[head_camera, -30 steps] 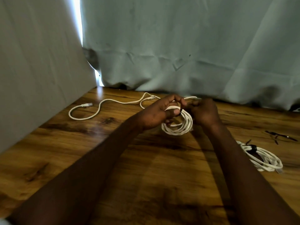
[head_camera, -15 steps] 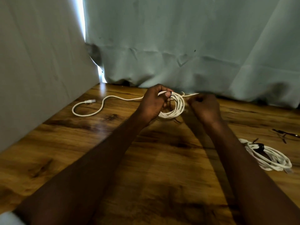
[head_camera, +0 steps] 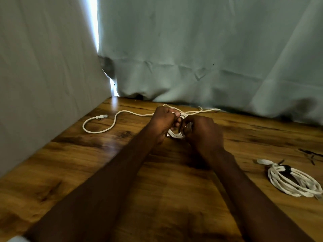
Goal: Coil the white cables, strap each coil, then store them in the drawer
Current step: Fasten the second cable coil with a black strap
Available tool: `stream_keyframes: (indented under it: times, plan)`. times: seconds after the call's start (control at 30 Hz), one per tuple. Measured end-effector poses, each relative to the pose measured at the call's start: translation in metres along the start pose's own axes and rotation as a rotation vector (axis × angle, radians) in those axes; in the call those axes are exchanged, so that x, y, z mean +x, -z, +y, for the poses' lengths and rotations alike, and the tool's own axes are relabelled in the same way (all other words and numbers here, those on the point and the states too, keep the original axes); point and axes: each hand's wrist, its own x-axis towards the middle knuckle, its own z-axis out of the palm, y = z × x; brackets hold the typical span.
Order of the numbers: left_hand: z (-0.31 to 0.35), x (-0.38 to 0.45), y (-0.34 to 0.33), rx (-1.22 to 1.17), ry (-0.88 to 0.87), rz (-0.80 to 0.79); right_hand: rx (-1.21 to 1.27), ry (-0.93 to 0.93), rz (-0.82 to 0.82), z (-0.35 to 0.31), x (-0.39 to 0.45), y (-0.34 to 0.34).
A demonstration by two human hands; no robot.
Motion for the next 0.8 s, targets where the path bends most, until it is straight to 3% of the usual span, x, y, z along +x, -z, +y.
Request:
stream_keyframes:
  times: [0.13, 0.3, 0.63, 0.8]
  plan:
    - [0.001, -0.002, 0.002, -0.099, 0.102, -0.032, -0.014, 0.019, 0.023, 0.002, -0.001, -0.005]
    - [0.001, 0.000, 0.009, -0.061, 0.053, 0.069, 0.353, 0.216, 0.052, 0.008, 0.004, -0.012]
    - [0.003, 0.000, 0.008, -0.070, 0.112, 0.010, 0.351, 0.261, 0.238, 0.010, 0.004, -0.014]
    - [0.005, -0.004, 0.002, -0.059, 0.010, 0.050, 0.286, 0.295, 0.303, 0.011, 0.005, -0.015]
